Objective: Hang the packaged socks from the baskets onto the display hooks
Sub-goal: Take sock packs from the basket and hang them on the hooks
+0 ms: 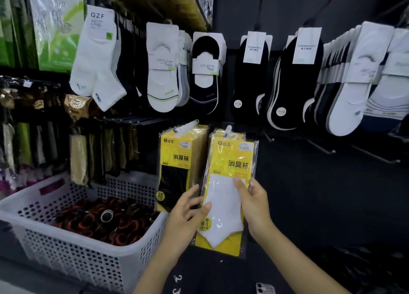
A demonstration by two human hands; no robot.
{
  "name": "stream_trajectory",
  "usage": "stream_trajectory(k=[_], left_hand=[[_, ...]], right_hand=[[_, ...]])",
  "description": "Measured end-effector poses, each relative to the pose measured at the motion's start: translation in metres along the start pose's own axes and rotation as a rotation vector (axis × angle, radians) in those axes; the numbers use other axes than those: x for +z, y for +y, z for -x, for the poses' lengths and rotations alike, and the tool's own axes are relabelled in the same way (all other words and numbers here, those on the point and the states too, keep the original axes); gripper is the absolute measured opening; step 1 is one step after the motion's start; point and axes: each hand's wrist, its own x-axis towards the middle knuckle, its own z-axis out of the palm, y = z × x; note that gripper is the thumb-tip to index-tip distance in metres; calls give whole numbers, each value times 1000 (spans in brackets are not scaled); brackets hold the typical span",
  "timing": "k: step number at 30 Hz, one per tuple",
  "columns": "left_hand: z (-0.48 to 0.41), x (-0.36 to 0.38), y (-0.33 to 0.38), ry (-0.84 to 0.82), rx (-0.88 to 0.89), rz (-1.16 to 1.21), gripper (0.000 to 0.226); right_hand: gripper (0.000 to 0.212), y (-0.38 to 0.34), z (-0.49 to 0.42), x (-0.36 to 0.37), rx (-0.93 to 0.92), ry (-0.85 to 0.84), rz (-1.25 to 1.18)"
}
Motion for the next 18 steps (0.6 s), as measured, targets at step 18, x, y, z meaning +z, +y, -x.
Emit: stream_trajectory(k=[18], left_hand=[[-7, -4, -16, 37, -41, -3, 35]], right_hand=[[11, 17, -26, 11, 220, 38, 25]])
